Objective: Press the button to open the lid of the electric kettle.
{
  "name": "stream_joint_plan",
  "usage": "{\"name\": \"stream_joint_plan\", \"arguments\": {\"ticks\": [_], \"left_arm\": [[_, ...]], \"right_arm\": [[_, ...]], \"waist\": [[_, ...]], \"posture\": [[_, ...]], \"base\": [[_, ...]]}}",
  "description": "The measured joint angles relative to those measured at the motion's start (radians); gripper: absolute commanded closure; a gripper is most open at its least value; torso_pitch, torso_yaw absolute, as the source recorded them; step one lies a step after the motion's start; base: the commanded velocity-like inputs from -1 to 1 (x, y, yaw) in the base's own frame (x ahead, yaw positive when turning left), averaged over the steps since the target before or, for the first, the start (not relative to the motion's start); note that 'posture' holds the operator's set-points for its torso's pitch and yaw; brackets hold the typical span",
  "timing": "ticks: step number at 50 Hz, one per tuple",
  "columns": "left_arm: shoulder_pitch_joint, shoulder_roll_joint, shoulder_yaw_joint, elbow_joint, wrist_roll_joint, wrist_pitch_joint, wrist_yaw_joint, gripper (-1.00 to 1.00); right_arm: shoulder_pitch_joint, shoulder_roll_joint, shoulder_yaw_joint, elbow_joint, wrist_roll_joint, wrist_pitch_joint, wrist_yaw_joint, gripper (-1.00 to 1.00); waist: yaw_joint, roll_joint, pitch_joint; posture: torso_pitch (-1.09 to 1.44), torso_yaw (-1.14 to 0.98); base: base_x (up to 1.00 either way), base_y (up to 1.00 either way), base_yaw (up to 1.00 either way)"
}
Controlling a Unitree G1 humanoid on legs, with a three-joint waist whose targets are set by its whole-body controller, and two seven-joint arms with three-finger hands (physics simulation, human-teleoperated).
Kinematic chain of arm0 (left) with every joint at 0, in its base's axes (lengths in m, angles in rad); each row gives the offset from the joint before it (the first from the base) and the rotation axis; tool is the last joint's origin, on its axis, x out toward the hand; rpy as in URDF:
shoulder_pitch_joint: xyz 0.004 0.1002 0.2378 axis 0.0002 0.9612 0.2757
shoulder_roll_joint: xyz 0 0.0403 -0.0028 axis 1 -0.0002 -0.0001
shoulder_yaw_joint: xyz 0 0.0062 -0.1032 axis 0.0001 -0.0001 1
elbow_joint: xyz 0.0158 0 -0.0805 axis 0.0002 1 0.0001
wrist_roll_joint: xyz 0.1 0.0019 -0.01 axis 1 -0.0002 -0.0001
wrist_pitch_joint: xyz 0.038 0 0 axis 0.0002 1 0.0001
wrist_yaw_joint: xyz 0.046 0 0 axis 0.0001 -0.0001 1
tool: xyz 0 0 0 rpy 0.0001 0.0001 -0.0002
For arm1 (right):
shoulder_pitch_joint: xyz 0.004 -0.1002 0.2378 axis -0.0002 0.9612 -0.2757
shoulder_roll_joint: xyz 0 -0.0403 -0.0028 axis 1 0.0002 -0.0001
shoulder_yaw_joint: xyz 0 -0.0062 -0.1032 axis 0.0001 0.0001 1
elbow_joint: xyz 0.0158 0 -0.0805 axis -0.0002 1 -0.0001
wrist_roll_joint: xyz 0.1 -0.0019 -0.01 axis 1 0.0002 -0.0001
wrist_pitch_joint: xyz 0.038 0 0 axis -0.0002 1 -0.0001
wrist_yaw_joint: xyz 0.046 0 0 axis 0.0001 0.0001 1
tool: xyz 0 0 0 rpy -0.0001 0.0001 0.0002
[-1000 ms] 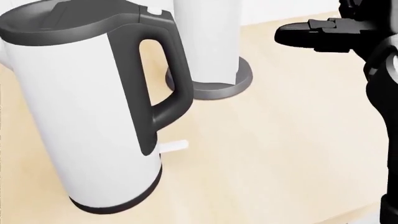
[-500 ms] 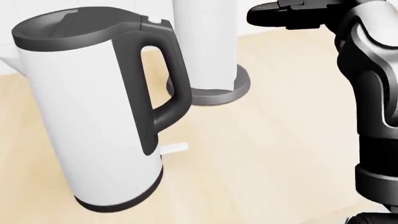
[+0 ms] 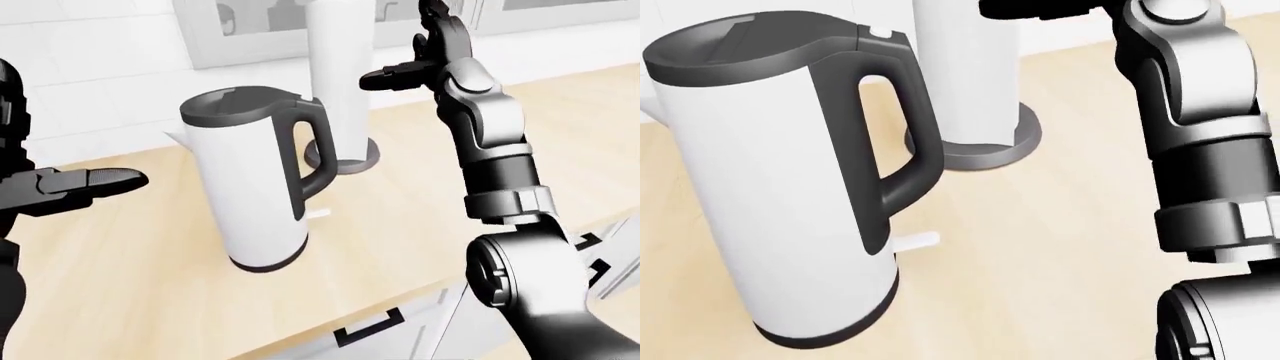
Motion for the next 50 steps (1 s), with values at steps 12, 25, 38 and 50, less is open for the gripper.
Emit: {"name": "stream_joint_plan", "arguments": {"ticks": [12,25,38,50], "left_arm": [[-0.003,0.004,0.005,-0.001,-0.003,0.006,-0.003,-1.00],[-0.002,0.012,0.016,-0.001,-0.014,0.007,0.001,-1.00],[0.005,0.010,0.017,-0.003,-0.021,0.007,0.005,-1.00],[0.004,0.013,0.018,-0.001,-0.025,0.004,0.005,-1.00]], "right_arm": [[-0.098,0.031,0.001,0.127,-0.026,-0.076,0.030,-1.00],[-0.144,0.067,0.014,0.192,-0.031,-0.098,0.026,-1.00],[-0.143,0.108,0.029,0.164,-0.037,-0.091,0.025,-1.00],[-0.154,0.137,0.038,0.151,-0.035,-0.077,0.028,-1.00]], "waist": [[-0.004,0.008,0.002],[-0.005,0.013,0.007],[-0.005,0.016,0.009],[-0.005,0.017,0.008]], "posture": [[-0.32,0.00],[-0.32,0.00],[-0.32,0.00],[-0.32,0.00]], "base": [[0.00,0.00,0.00],[0.00,0.00,0.00],[0.00,0.00,0.00],[0.00,0.00,0.00]]}}
